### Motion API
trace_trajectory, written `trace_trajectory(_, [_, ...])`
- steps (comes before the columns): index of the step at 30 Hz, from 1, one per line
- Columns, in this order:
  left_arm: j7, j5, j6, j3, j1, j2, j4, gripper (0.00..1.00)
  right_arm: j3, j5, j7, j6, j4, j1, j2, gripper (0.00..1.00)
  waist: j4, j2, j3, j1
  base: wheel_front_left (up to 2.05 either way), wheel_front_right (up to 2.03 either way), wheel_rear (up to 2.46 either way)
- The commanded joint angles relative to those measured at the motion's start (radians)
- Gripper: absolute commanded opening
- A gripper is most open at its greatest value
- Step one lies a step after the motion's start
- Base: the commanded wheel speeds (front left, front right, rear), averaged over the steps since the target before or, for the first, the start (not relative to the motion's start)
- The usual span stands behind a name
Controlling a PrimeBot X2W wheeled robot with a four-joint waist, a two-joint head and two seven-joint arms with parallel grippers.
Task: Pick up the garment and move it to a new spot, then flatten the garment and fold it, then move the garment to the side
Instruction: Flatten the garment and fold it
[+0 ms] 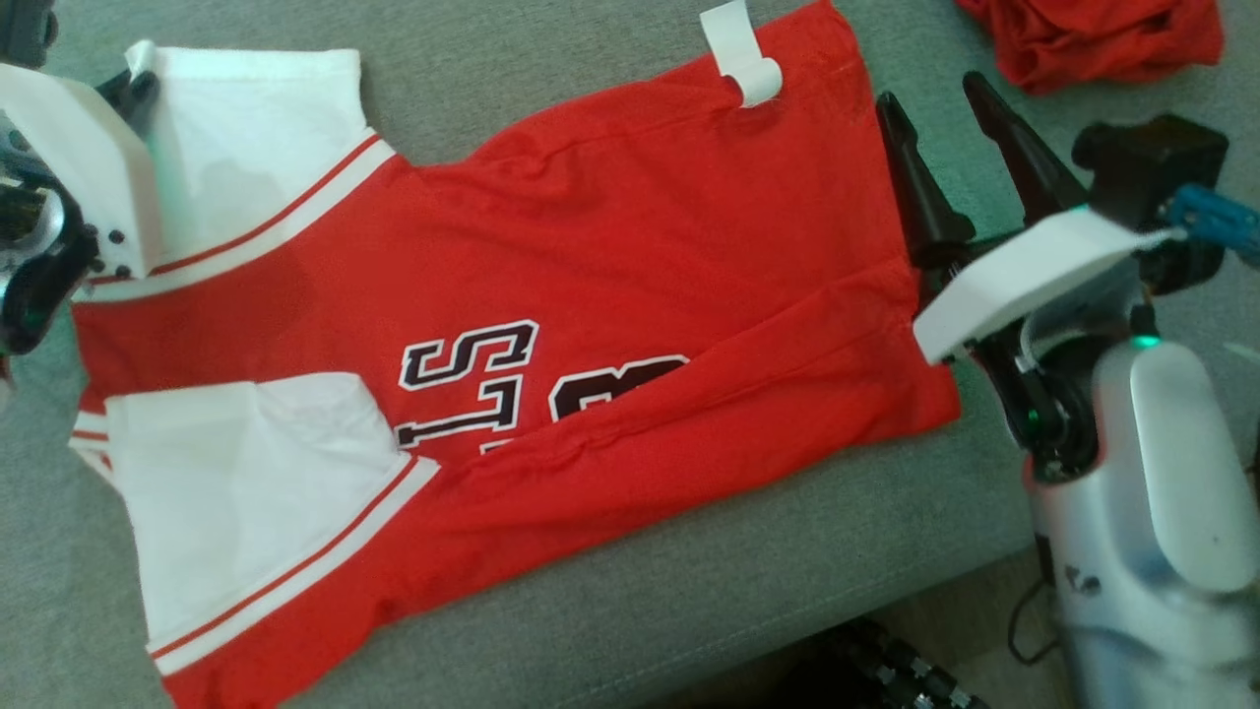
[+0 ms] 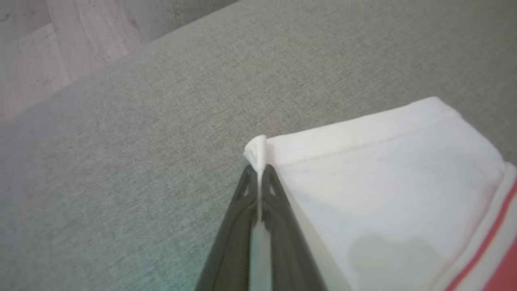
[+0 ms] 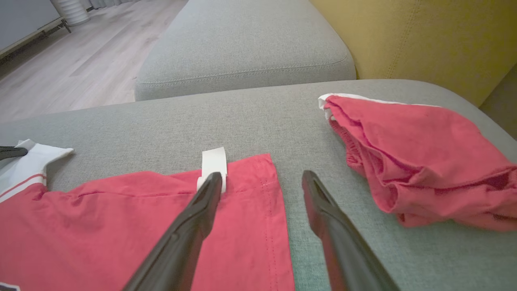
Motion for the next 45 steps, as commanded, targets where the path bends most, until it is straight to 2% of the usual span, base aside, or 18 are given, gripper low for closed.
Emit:
trace_trajectory(1, [-0.014,0.017,0.014,0.035,-0.037,0.041,-0.017,0.0,0.02,-0.006,0.009,0.007,-0.027,-0.037,-0.005,1.0,0.007,0.0,0.0,0.0,0.0,0.0,0.0])
trace_trajectory(7, [-0.123,0.038,0.037,0.057,-0.066,0.003,-0.015,0.0,0.02,-0.036,0.059,0.007,0.06,-0.13,-0.036,1.0,0.051,0.0,-0.004,0.0,0.0,0.0,0.0])
trace_trajectory(18, [-0.246,0.031,0.006,0.055,-0.079,-0.069,-0.099,0.0,-0.012,-0.065,0.161,0.007,0.346,-0.323,-0.127,1.0,0.178,0.0,0.002,0.0,0.0,0.0,0.0])
trace_trajectory(23, [-0.253,0.027,0.004,0.045,-0.072,-0.082,-0.129,0.0,-0.018,-0.05,0.203,0.007,0.451,-0.367,-0.13,1.0,0.203,0.0,0.006,0.0,0.0,0.0,0.0])
trace_trajectory(24, [-0.253,0.025,0.003,0.043,-0.07,-0.085,-0.132,0.0,-0.017,-0.046,0.211,0.007,0.468,-0.372,-0.13,0.9,0.206,0.0,0.006,0.0,0.0,0.0,0.0])
trace_trajectory(26, [-0.255,0.023,0.002,0.039,-0.067,-0.089,-0.137,0.0,-0.012,-0.037,0.226,0.007,0.492,-0.38,-0.129,0.45,0.209,0.0,0.005,0.0,0.0,0.0,0.0])
trace_trajectory(27, [-0.256,0.021,0.002,0.038,-0.065,-0.091,-0.137,0.0,-0.01,-0.032,0.233,0.007,0.502,-0.382,-0.128,0.38,0.21,0.0,0.004,0.0,0.0,0.0,0.0])
trace_trajectory(28, [-0.258,0.02,0.002,0.037,-0.064,-0.093,-0.138,0.0,-0.007,-0.028,0.237,0.007,0.508,-0.384,-0.128,0.22,0.21,0.0,0.003,0.0,0.0,0.0,0.0])
trace_trajectory(29, [-0.261,0.019,0.001,0.037,-0.064,-0.095,-0.139,0.0,-0.006,-0.026,0.238,0.007,0.512,-0.387,-0.129,0.0,0.21,0.0,0.002,0.0,0.0,0.0,0.0])
trace_trajectory(39, [-0.319,0.008,-0.002,0.047,-0.036,-0.1,-0.138,0.0,-0.009,-0.014,0.127,0.007,0.527,-0.389,-0.124,0.0,0.219,0.0,-0.048,0.0,0.0,0.0,0.0])
trace_trajectory(45, [-0.389,-0.013,-0.004,0.049,0.083,-0.084,-0.221,0.0,-0.005,0.015,0.051,0.007,0.488,-0.283,-0.143,0.0,0.241,0.0,-0.13,0.0,0.0,0.0,0.0])
